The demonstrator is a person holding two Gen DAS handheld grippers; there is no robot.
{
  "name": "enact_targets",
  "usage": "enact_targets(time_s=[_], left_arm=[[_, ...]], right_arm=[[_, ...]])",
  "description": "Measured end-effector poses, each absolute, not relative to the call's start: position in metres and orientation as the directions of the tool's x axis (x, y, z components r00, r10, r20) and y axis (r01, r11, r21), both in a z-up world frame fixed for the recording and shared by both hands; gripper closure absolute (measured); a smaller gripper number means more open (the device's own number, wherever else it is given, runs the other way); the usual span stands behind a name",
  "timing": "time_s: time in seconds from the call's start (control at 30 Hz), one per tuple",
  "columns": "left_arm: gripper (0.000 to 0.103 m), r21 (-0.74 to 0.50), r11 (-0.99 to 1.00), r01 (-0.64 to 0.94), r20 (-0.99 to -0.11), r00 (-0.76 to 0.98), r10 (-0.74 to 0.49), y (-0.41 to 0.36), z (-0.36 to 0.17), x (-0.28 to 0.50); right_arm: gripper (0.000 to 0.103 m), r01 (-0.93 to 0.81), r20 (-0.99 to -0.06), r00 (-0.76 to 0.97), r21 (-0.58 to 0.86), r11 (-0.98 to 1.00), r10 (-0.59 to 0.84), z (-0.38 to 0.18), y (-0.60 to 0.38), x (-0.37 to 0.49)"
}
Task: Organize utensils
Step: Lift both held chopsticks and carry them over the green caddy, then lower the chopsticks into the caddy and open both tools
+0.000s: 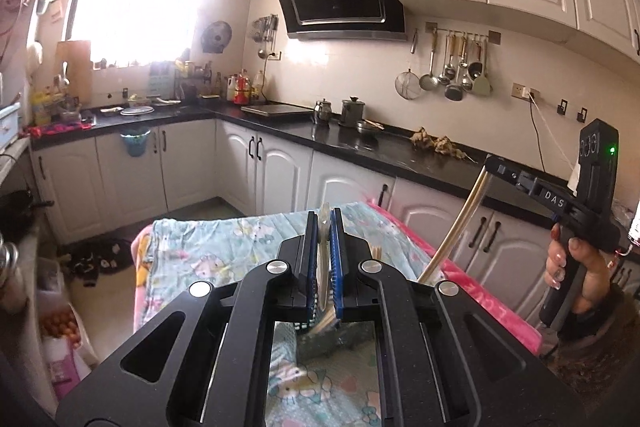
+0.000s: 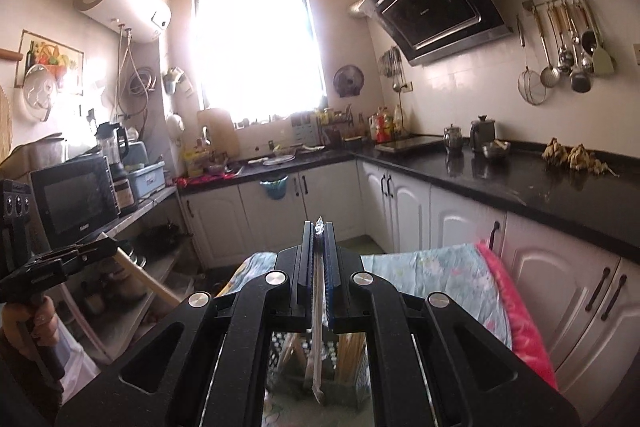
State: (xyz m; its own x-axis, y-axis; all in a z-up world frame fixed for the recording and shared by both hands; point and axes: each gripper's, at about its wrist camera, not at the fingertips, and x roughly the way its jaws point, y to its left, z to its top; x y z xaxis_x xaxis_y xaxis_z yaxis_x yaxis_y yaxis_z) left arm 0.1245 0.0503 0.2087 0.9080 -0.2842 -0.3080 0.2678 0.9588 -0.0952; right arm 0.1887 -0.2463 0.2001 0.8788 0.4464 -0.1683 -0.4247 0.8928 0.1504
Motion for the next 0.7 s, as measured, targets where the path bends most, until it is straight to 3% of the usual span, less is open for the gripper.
enact_targets(time_s=[0.33, 0.7], left_arm=[[0.100, -0.097, 0.966, 0.240, -0.323, 0.910, -0.259, 0.043, 0.203, 0.159], [0.100, -0.109, 0.965, 0.239, -0.390, 0.883, -0.262, 0.033, 0.166, 0.193]], right_arm=[[0.098, -0.408, -0.126, 0.901, 0.073, 0.910, 0.414, 0.218, -0.233, 0.210], [0.098, -0.415, -0.176, 0.892, 0.045, 0.909, 0.416, 0.185, -0.210, 0.243]])
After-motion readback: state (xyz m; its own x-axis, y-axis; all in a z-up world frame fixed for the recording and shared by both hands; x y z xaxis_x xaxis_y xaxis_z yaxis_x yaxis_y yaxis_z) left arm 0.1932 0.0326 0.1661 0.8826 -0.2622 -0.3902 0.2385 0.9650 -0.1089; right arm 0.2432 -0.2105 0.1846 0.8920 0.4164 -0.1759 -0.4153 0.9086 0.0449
